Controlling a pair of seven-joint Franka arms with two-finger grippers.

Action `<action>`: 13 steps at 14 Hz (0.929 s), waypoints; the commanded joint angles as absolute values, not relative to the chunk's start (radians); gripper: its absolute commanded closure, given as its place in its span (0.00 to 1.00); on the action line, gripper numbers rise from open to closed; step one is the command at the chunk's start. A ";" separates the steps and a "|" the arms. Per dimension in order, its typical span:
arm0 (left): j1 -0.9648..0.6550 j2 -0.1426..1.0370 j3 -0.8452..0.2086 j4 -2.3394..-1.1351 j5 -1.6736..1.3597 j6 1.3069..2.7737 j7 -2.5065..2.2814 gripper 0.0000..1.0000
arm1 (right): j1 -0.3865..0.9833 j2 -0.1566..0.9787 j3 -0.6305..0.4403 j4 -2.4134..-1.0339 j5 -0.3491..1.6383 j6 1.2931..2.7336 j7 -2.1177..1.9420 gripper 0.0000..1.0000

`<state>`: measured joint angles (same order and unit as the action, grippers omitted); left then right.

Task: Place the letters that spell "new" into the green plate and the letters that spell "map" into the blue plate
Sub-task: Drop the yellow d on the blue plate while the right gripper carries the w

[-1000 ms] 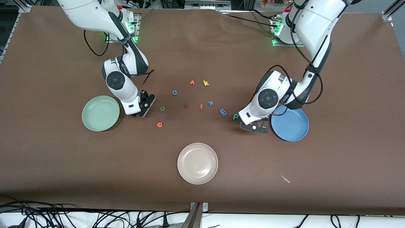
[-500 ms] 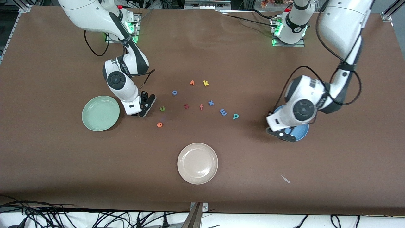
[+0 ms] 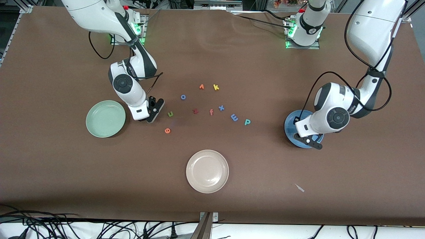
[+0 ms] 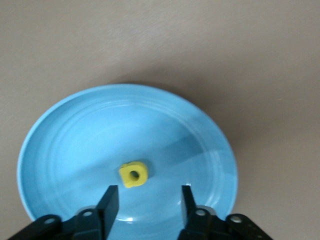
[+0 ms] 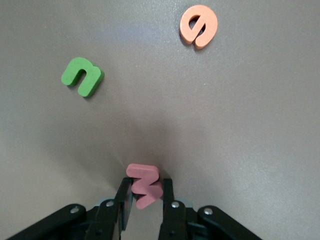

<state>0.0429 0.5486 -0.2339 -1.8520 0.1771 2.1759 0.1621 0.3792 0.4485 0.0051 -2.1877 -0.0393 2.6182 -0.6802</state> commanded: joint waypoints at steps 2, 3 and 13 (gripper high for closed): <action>0.032 0.520 -0.287 -1.816 0.198 2.154 0.141 0.00 | 0.388 0.448 0.006 -2.188 -0.049 2.620 -0.686 1.00; 0.023 0.522 -0.305 -1.800 0.189 2.154 0.103 0.00 | 0.387 0.446 0.006 -2.183 -0.049 2.620 -0.689 1.00; -0.239 0.638 -0.321 -1.766 0.199 2.310 -0.644 0.00 | 0.376 0.393 -0.110 -2.067 -0.040 2.374 -0.777 1.00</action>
<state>-0.1939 0.5906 -0.3302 -1.7876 0.1769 2.2512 -0.5607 0.3803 0.4182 -0.0705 -2.1005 -0.0393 2.4654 -0.7231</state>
